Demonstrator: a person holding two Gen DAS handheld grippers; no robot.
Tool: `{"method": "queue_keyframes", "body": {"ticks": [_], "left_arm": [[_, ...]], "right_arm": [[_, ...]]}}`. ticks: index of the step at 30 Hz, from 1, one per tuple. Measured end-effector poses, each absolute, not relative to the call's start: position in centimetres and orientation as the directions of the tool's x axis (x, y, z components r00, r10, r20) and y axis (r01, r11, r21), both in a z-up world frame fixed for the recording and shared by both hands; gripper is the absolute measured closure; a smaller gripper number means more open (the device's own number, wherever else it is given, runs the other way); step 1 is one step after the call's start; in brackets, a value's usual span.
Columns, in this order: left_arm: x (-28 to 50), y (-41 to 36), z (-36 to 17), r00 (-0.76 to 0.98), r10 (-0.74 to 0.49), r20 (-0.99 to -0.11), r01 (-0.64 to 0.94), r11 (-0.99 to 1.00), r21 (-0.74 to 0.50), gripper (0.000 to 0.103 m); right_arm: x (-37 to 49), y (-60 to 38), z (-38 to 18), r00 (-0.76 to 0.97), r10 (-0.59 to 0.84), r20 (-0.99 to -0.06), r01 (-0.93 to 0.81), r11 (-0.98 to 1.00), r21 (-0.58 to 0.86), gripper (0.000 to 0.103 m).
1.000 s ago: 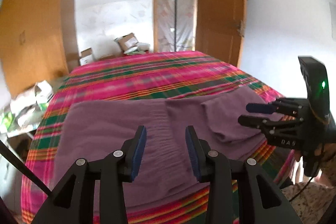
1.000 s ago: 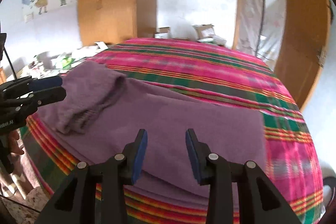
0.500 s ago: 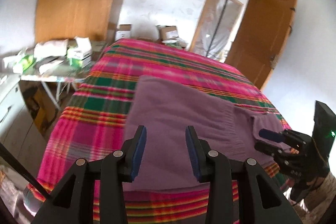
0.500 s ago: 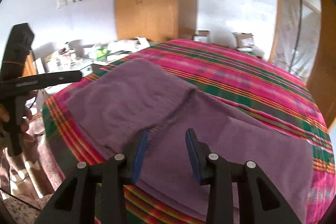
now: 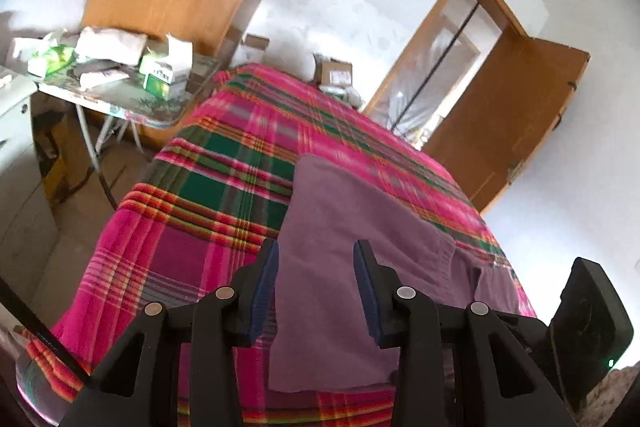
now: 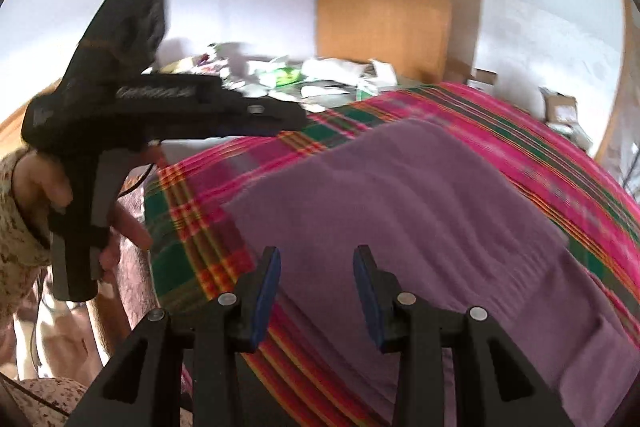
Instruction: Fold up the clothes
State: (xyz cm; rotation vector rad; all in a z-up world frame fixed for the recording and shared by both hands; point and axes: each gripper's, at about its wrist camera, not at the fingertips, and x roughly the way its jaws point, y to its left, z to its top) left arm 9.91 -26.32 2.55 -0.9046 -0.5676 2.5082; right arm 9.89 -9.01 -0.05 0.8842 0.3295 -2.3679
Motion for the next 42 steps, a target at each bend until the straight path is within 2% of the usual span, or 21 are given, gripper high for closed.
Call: {"method": "queue_keyframes", "body": {"ticks": [9, 19, 22, 23, 24, 27, 30, 36, 42], "left_arm": [[7.3, -26.8, 0.4, -0.593, 0.558, -0.580, -0.182, -0.795, -0.578, 0.063], [6.0, -26.6, -0.5, -0.537, 0.600, -0.593, -0.180, -0.768, -0.614, 0.063], [5.7, -26.6, -0.9, -0.521, 0.616, -0.591, -0.174, -0.754, -0.633, 0.063], [5.6, -26.6, -0.9, -0.516, 0.619, -0.591, -0.171, -0.751, -0.637, 0.063], [5.5, -26.6, -1.1, -0.507, 0.627, -0.592, -0.170, -0.746, -0.644, 0.063], [5.1, -26.9, -1.3, -0.492, 0.661, -0.567, -0.159, -0.708, -0.688, 0.063], [4.8, -27.9, -1.8, -0.475, 0.723, -0.502, -0.130, -0.622, -0.772, 0.063], [4.7, -28.5, -2.2, -0.462, 0.774, -0.433, -0.096, -0.529, -0.843, 0.063], [4.3, -26.7, -2.3, -0.399, 0.799, -0.450, -0.102, -0.526, -0.844, 0.063]], "right_arm": [[9.8, -13.3, -1.0, -0.560, -0.470, -0.682, 0.676, -0.735, -0.048, 0.064], [10.1, -16.2, -1.9, -0.665, -0.311, -0.679, 0.600, -0.764, -0.238, 0.064], [10.5, -16.3, -2.0, -0.672, -0.309, -0.673, 0.601, -0.759, -0.251, 0.076], [10.5, -16.3, -2.0, -0.677, -0.305, -0.670, 0.596, -0.761, -0.256, 0.085], [10.6, -16.2, -2.0, -0.682, -0.300, -0.667, 0.590, -0.765, -0.259, 0.089], [10.9, -15.6, -1.6, -0.687, -0.318, -0.653, 0.586, -0.774, -0.240, 0.092], [11.5, -15.0, -1.0, -0.706, -0.335, -0.623, 0.577, -0.783, -0.232, 0.093], [12.1, -13.9, -0.2, -0.717, -0.360, -0.597, 0.566, -0.800, -0.198, 0.093], [11.6, -12.8, -0.1, -0.715, -0.369, -0.594, 0.569, -0.801, -0.187, 0.093]]}}
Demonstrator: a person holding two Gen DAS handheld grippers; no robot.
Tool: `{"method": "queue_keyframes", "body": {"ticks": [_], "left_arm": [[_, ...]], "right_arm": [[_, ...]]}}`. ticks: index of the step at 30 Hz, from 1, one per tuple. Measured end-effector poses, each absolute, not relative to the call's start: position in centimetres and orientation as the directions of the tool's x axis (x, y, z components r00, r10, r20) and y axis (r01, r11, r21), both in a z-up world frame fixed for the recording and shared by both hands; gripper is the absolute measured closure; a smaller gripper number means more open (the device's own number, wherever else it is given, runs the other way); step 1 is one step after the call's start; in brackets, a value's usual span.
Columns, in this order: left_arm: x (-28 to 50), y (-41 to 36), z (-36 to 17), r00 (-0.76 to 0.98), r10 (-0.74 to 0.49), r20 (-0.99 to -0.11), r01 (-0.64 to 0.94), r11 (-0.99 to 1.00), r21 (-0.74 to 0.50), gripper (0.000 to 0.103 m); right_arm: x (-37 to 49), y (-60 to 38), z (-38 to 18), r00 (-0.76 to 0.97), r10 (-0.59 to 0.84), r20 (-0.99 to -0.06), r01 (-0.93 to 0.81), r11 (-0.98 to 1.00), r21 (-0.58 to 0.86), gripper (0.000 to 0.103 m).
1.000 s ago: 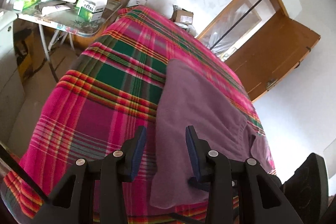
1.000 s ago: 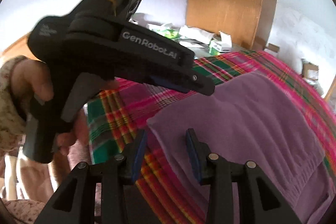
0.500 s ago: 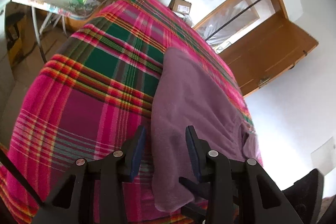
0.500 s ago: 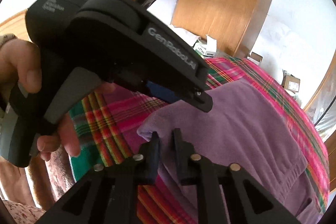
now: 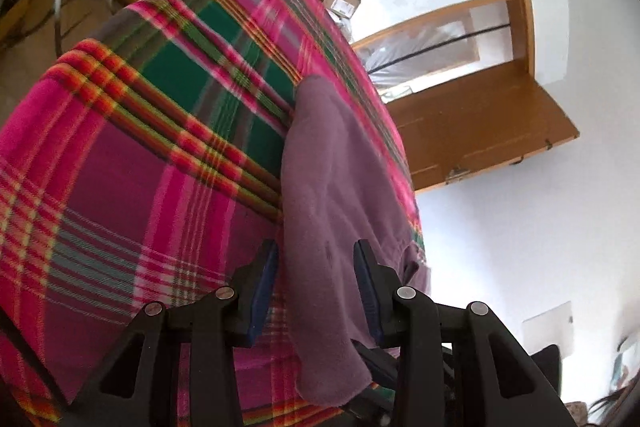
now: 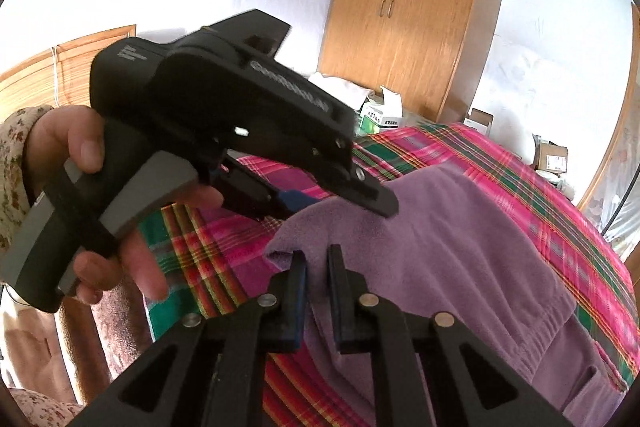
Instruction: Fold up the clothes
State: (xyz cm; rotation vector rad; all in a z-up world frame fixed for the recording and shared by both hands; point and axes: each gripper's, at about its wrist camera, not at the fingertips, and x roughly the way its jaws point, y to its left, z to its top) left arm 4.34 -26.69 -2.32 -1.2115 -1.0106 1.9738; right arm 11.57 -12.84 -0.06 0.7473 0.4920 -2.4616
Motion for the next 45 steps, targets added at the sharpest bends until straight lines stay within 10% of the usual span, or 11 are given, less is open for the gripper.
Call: {"method": "queue_keyframes", "body": {"ticks": [45], "left_arm": [[-2.4, -21.7, -2.0, -0.186, 0.831, -0.523, -0.198, -0.554, -0.809, 0.067]], "right_arm": [[12.4, -10.8, -0.5, -0.722, -0.366, -0.587, 0.551, -0.818, -0.168, 0.093]]}}
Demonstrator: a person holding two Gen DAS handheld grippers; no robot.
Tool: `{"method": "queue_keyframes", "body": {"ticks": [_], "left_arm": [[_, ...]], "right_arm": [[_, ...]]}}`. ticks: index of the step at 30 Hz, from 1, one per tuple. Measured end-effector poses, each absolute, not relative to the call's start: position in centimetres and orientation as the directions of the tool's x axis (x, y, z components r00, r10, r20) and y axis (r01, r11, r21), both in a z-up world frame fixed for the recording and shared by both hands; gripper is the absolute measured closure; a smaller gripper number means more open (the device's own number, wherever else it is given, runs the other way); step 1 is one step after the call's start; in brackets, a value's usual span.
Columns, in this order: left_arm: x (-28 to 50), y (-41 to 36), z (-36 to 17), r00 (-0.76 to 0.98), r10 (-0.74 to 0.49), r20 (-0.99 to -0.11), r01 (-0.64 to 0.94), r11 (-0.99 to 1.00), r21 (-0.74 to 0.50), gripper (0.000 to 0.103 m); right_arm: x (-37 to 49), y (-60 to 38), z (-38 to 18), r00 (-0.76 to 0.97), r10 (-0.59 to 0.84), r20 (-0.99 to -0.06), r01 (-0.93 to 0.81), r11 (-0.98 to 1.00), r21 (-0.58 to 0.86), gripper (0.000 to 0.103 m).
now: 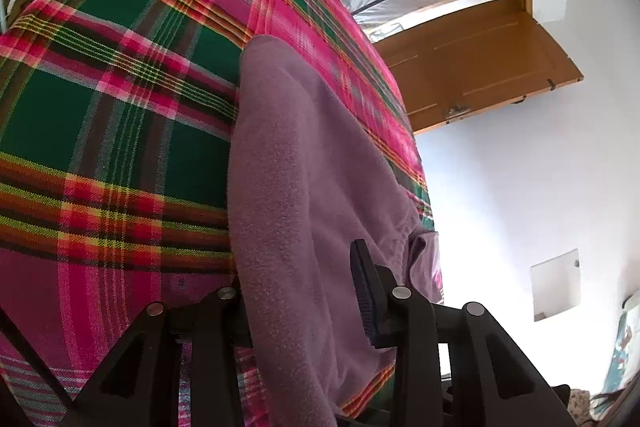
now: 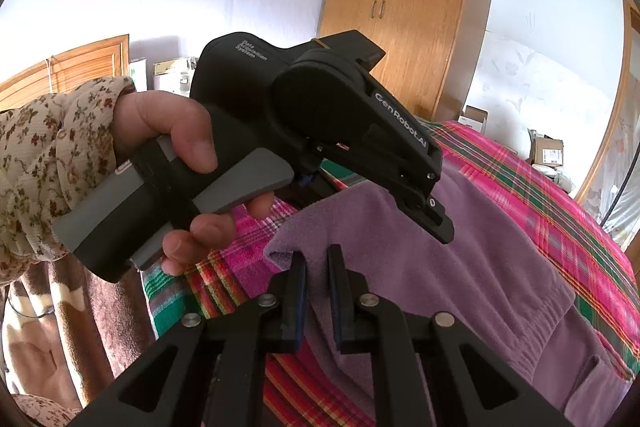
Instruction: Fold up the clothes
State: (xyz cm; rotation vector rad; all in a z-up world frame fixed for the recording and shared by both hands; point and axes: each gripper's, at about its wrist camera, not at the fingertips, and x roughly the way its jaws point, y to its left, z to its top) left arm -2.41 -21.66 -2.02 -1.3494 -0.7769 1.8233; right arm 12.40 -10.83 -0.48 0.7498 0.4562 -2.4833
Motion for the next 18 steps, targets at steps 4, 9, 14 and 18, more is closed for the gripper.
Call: {"method": "queue_keyframes", "body": {"ticks": [4, 9, 14, 18], "left_arm": [[-2.6, -21.7, -1.9, -0.201, 0.812, -0.548, -0.173, -0.580, -0.796, 0.089], [-2.5, -21.7, -1.7, -0.211, 0.810, -0.548, -0.174, -0.583, -0.794, 0.090], [-1.8, -21.1, -0.8, -0.229, 0.792, -0.566, -0.191, -0.607, -0.772, 0.091], [-1.4, -20.4, 0.7, -0.246, 0.773, -0.585, -0.218, -0.632, -0.744, 0.091]], "right_arm": [[12.5, -10.4, -0.3, -0.726, -0.367, -0.581, 0.548, -0.820, -0.167, 0.093], [12.6, -9.8, -0.2, -0.728, -0.373, -0.575, 0.548, -0.821, -0.162, 0.093], [12.9, -9.0, 0.1, -0.733, -0.382, -0.563, 0.547, -0.823, -0.154, 0.093], [13.3, -8.2, 0.6, -0.742, -0.389, -0.546, 0.544, -0.825, -0.152, 0.093]]}}
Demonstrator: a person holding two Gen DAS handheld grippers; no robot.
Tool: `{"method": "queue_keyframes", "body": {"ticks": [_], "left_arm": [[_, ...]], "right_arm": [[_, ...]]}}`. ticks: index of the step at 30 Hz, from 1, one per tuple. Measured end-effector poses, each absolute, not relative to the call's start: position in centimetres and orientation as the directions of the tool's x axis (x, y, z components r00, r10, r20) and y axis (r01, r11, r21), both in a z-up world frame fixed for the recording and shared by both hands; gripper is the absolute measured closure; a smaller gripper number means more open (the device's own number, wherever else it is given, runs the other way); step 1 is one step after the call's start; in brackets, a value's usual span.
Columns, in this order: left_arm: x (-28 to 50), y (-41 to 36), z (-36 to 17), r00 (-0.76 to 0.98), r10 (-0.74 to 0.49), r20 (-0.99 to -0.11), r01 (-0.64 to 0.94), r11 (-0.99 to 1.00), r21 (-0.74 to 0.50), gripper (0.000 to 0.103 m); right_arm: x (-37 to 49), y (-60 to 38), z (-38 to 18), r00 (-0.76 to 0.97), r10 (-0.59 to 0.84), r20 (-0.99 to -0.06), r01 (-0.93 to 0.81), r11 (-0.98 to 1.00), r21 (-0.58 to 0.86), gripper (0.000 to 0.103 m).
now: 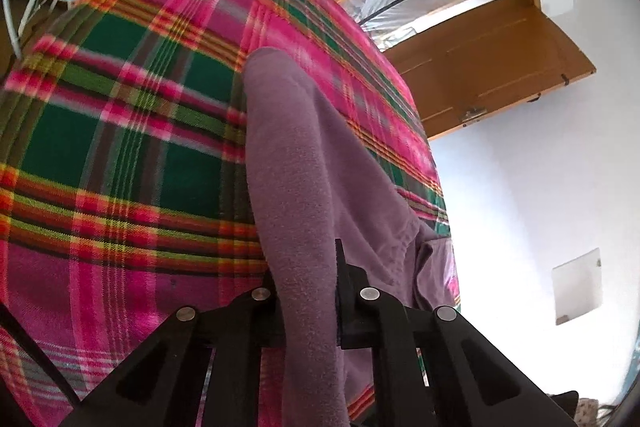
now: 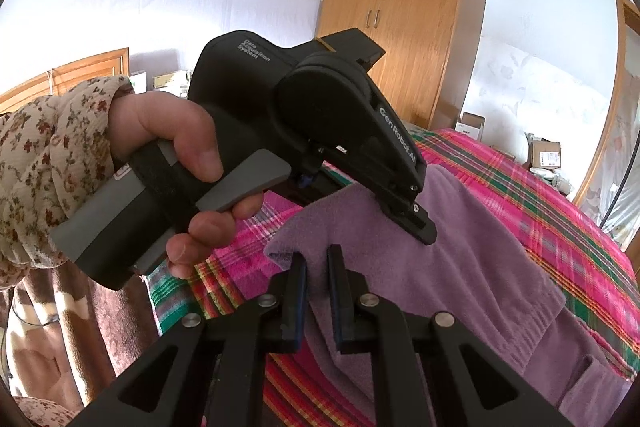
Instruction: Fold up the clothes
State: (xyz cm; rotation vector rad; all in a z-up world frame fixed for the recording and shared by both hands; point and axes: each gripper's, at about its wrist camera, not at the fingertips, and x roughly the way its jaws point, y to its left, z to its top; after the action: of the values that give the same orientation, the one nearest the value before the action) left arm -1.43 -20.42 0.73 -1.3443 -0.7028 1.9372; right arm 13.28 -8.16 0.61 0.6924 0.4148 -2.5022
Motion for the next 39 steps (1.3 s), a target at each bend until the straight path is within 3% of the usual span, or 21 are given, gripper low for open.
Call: {"method": "queue_keyframes", "body": {"ticks": [39], "left_arm": [[3.0, -9.5, 12.3, -0.288, 0.770, -0.570, -0.363, -0.638, -0.679, 0.091]], "right_arm": [[18.5, 0.1, 9.1, -0.886, -0.360, -0.291, 0.397, -0.914, -0.078, 0.095]]}}
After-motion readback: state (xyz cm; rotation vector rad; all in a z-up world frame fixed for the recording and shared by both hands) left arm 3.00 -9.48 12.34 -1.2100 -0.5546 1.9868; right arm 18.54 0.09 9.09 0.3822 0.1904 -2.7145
